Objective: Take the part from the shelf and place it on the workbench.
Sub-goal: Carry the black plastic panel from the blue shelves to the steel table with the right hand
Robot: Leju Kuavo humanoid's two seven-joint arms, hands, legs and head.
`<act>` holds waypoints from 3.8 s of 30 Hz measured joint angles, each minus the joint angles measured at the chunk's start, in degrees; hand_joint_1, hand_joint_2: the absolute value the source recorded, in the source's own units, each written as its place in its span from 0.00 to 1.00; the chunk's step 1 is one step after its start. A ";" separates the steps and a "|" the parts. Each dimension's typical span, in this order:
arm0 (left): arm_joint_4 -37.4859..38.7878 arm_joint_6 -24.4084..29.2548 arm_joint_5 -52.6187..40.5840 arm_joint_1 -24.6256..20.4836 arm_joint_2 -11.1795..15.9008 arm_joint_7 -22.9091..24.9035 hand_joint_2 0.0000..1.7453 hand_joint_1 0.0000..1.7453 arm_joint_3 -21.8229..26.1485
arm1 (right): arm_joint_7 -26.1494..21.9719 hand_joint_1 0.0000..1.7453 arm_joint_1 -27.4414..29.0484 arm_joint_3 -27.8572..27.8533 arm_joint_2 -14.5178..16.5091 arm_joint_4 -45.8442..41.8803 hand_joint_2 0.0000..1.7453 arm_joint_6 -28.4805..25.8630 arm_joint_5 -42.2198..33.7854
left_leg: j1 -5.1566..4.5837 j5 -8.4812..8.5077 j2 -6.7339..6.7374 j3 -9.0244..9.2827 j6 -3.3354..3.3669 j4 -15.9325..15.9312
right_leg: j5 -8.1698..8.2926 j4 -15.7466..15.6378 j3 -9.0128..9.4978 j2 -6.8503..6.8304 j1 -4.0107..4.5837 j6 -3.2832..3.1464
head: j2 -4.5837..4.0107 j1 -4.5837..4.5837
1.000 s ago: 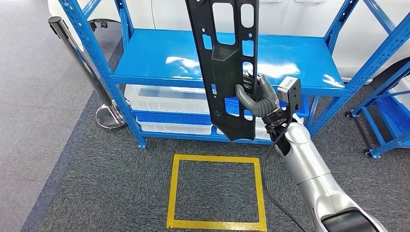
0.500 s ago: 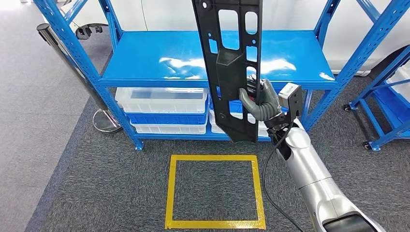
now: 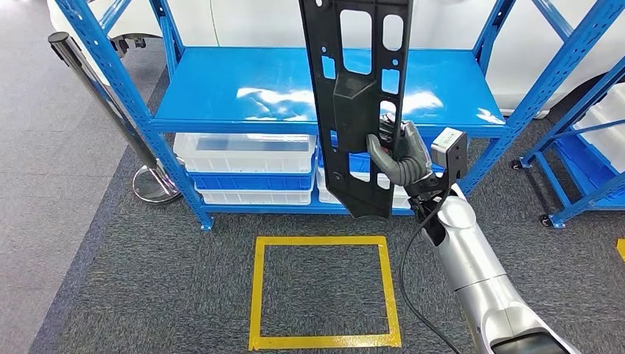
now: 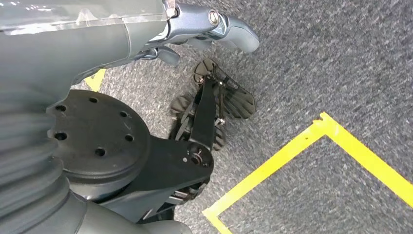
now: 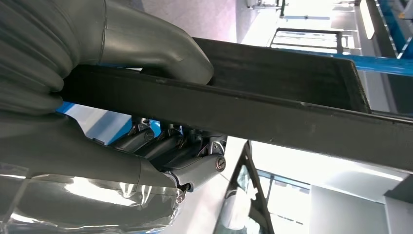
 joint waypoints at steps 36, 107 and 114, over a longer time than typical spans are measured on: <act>0.00 -0.55 -0.52 -0.12 0.60 0.00 1.00 0.00 -0.01 | 0.02 0.82 1.95 -1.66 -0.43 -1.08 1.00 -0.16 0.35 | -0.03 -0.70 0.62 -0.13 -0.71 1.20 | 4.88 -6.68 3.45 -1.09 -0.69 0.39 | -0.01 0.10; 0.00 -1.04 -0.06 -0.01 0.39 -0.46 1.00 0.00 0.01 | 0.03 0.82 3.25 -1.46 -0.79 -4.72 1.00 -7.07 15.34 | -0.21 -9.87 0.65 -4.15 -2.64 14.20 | 7.47 -12.68 4.97 0.15 -0.10 -2.78 | -0.01 0.80; 0.00 -1.05 0.01 0.16 0.40 -0.48 1.00 0.00 0.02 | 0.08 0.82 3.49 -1.09 -0.71 -4.94 1.00 -7.21 15.58 | 0.46 -2.50 -3.87 0.44 -2.13 2.89 | 7.68 -12.23 4.70 5.07 -0.26 -1.91 | 0.00 0.81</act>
